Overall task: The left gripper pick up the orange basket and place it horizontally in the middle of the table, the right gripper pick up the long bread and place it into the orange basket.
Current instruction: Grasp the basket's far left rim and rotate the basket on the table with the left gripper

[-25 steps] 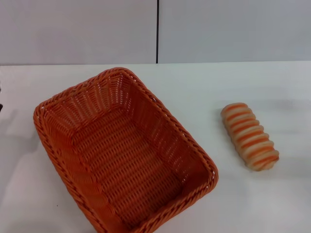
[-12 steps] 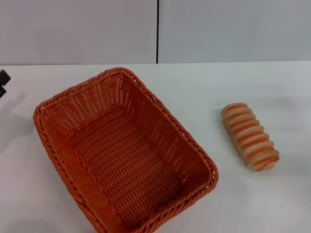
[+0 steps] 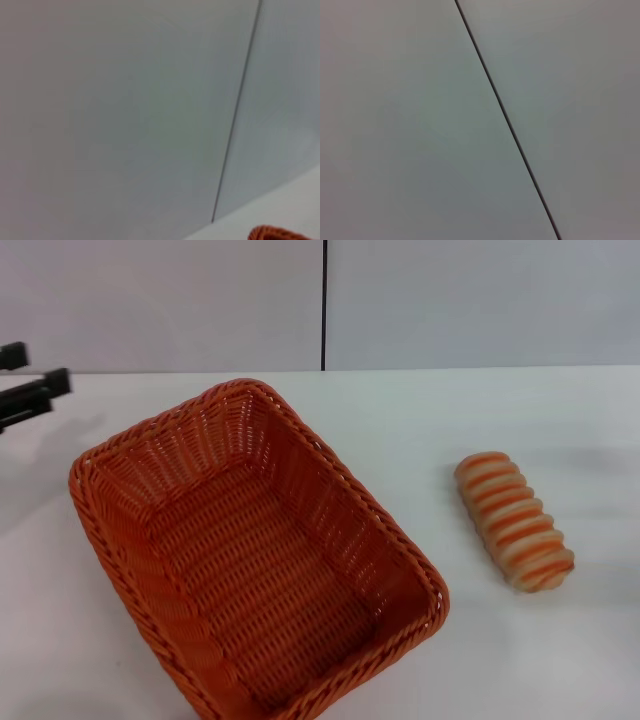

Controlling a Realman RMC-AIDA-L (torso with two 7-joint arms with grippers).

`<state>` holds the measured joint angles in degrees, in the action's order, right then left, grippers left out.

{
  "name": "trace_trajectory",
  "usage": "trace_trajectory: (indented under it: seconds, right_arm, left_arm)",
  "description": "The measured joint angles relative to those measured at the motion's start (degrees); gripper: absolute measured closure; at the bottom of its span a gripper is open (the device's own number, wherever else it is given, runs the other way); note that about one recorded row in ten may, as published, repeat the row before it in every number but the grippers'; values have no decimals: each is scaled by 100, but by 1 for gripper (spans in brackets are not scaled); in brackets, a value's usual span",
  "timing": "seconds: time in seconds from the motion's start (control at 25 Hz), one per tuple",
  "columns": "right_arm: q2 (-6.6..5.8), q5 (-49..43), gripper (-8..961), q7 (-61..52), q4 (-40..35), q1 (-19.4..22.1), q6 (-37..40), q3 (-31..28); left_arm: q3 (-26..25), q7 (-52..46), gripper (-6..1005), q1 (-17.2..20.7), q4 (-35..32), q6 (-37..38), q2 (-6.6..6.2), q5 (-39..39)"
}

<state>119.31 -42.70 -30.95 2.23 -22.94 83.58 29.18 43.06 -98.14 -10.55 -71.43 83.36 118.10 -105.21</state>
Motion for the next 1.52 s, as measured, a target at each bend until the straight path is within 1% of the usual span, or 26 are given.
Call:
trace_trajectory:
  seconds: [0.08, 0.16, 0.24, 0.28, 0.32, 0.48, 0.52, 0.56, 0.68, 0.8, 0.84, 0.88, 1.0, 1.08, 1.12, 1.52]
  right_arm:
    - [0, 1, 306, 0, 2, 7, -24, 0]
    - [0, 2, 306, 0, 4, 12, -27, 0]
    - [-1, 4, 307, -1, 5, 12, -28, 0]
    - [-2, 5, 307, -1, 6, 12, -28, 0]
    - [-3, 6, 307, -2, 9, 12, -33, 0]
    - [-4, 8, 306, -4, 14, 6, -68, 0]
    - [-4, 7, 306, -5, 14, 5, -83, 0]
    - [-4, 7, 306, -5, 14, 5, -83, 0]
    - [-5, 7, 306, -6, 17, 14, -84, 0]
    - [-5, 11, 306, -7, 24, 35, -92, -2]
    - [-5, 13, 306, -7, 24, 41, -97, -4]
    - [-5, 15, 306, -8, 24, 47, -100, -6]
    - [-5, 16, 306, -8, 24, 61, -104, -18]
    - [-5, 16, 306, -8, 23, 62, -106, -50]
    - [-5, 17, 306, -8, 23, 62, -110, -73]
    - [-14, 16, 307, -8, 22, 30, -186, -79]
  left_arm:
    - [118, -231, 319, -58, -245, -19, -1, -240]
    - [234, -436, 319, -220, -506, -32, 16, -664]
    - [351, -513, 318, -302, -572, -54, 19, -876]
    - [506, -599, 318, -396, -631, -91, 21, -1120]
    - [750, -745, 318, -529, -672, -172, 22, -1539]
    - [1208, -994, 319, -754, -679, -375, 36, -2178]
    - [1523, -1155, 319, -832, -681, -528, 41, -2416]
    - [1523, -1155, 319, -832, -681, -528, 41, -2416]
    - [1937, -1344, 319, -881, -758, -736, 40, -2638]
    - [1937, -1344, 318, -881, -758, -736, 40, -2638]
    - [2164, -1435, 318, -974, -767, -790, 39, -2807]
    - [2247, -1496, 318, -1034, -745, -796, 39, -2939]
    - [2247, -1496, 319, -1034, -745, -796, 39, -2939]
    - [2341, -1564, 319, -1079, -726, -807, 46, -3057]
    - [2567, -1657, 318, -1097, -715, -844, 53, -3236]
    - [2755, -1782, 362, -1100, -711, -911, 56, -3331]
